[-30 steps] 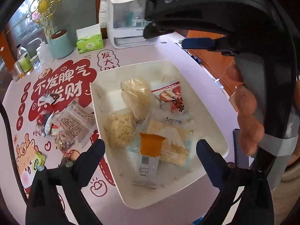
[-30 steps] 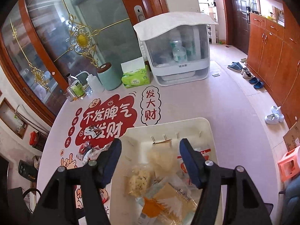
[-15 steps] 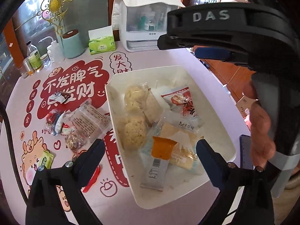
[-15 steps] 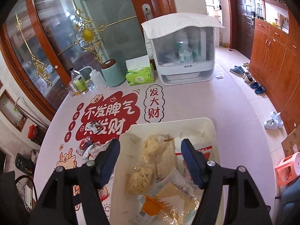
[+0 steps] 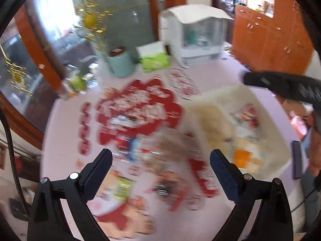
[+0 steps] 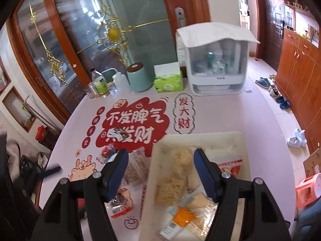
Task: Organize snacks
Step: 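Move both open tools back over the remaining snack pile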
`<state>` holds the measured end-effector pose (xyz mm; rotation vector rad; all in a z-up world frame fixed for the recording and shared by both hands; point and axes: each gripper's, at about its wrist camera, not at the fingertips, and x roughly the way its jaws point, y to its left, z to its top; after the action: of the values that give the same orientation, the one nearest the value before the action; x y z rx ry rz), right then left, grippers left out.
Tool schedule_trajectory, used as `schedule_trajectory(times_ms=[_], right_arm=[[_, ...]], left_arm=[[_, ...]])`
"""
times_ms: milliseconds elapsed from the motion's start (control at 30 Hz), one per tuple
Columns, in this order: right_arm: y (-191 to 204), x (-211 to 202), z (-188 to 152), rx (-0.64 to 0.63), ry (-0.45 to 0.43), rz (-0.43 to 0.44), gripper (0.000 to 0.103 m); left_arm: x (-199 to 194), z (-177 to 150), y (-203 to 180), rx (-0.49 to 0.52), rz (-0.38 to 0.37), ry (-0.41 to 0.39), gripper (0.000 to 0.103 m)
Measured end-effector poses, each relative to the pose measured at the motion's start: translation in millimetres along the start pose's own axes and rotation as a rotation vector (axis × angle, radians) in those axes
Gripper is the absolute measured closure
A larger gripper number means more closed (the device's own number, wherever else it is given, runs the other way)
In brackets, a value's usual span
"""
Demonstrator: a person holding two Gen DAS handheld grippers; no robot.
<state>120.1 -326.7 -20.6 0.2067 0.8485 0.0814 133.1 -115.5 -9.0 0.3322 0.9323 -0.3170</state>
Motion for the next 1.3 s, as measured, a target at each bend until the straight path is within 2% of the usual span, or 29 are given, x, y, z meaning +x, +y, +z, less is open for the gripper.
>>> schedule_trajectory(times_ms=[200,300,433,567,667,733,900,1000,1067,1167,1233,1267,1300], right_arm=[[43,23,16,0.016,0.031,0.013,0.035],[65,46,19,0.033,0.069,0.026,0.035],[94,95,13,-0.003,0.16,0.008,0.035],[119,152,-5,-0.106,0.285,0.043,0.035],[137,194,-26,-0.256,0.372,-0.025,0.035],[141,213,-35,-0.297,0.417,-0.065,0.035],[135,247,-42,-0.316,0.486,-0.15,0.035],[128,266,-44,-0.309,0.547,-0.17,0.035],[126,273,-45,-0.3,0.57,-0.179,0.028],[128,280,-43,-0.315,0.579,-0.181,0.024],[131,287,-46,-0.347,0.603,-0.192,0.02],[135,290,-49,-0.376,0.615,-0.208,0.02],[137,293,-51,-0.393,0.624,-0.218,0.02]], left_arm=[[13,45,89,0.134,0.084,0.004,0.006],[33,68,122,0.229,0.078,-0.003,0.006],[77,80,139,0.387,0.066,-0.006,0.006],[148,74,142,0.558,0.004,0.054,0.006],[198,62,134,0.665,-0.04,0.098,0.006],[231,55,127,0.712,-0.069,0.127,0.006],[291,48,109,0.782,-0.162,0.185,0.006],[316,46,100,0.828,-0.199,0.201,0.006],[328,47,96,0.845,-0.216,0.215,0.006],[342,50,94,0.844,-0.267,0.24,0.008],[345,54,96,0.831,-0.308,0.262,0.014],[346,55,97,0.822,-0.333,0.273,0.021],[346,56,99,0.809,-0.365,0.286,0.033]])
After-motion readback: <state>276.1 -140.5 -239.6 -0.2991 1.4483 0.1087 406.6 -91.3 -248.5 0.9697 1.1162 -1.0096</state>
